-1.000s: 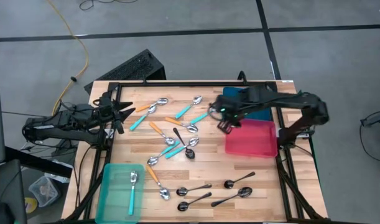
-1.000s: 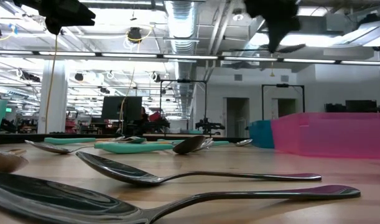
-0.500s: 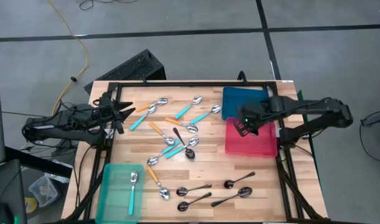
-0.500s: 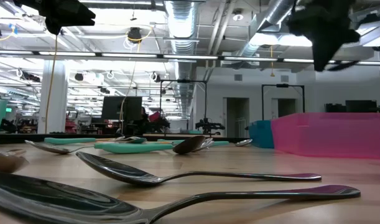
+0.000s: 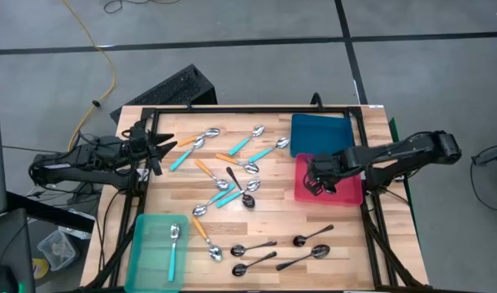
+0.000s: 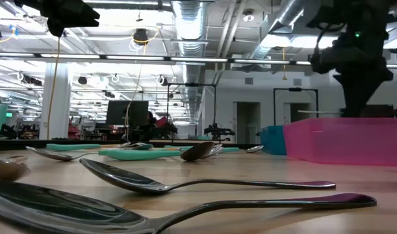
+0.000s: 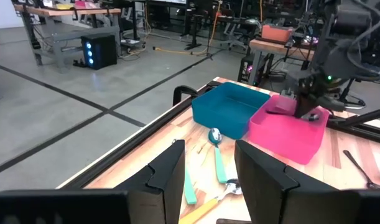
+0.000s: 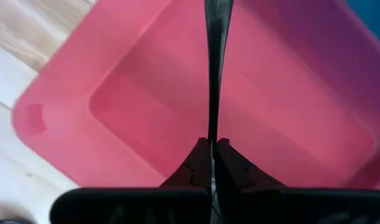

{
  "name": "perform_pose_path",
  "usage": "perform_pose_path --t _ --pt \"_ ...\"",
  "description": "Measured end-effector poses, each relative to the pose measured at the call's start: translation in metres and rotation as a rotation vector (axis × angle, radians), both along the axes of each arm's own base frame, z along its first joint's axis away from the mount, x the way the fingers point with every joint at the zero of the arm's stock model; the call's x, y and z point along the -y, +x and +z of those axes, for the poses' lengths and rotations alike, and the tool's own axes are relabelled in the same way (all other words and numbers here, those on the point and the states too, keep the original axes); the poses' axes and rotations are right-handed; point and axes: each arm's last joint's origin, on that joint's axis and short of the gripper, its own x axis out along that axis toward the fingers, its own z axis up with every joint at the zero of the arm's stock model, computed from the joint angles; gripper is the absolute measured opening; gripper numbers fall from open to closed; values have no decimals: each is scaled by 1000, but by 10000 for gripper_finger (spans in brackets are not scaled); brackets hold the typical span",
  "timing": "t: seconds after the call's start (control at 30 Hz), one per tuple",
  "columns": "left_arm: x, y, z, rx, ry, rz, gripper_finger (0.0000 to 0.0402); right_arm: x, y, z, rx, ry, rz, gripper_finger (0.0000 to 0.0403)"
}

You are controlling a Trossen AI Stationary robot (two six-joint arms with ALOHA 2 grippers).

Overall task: Sort silverware by color (type)
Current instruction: Put the black spoon into the red bin

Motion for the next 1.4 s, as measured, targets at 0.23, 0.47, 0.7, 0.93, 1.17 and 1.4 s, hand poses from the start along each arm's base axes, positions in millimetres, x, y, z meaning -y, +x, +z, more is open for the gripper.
perform_pose_path --t 0.23,0.47,0.7,0.93,1.17,1.4 --pt "0 0 0 0 0 1 124 -3 -5 -21 -6 24 26 22" --pt "0 0 0 0 0 2 124 -3 -7 -38 14 48 29 22" --pt "0 0 0 0 0 2 124 -3 -11 -47 2 49 21 36" --pt "0 0 0 0 0 2 124 -3 -12 -48 -2 48 21 40" --pt "0 0 0 0 0 3 124 -3 -11 -51 -17 47 20 41" --pt "0 0 0 0 0 3 124 -3 -5 -62 -73 41 17 42"
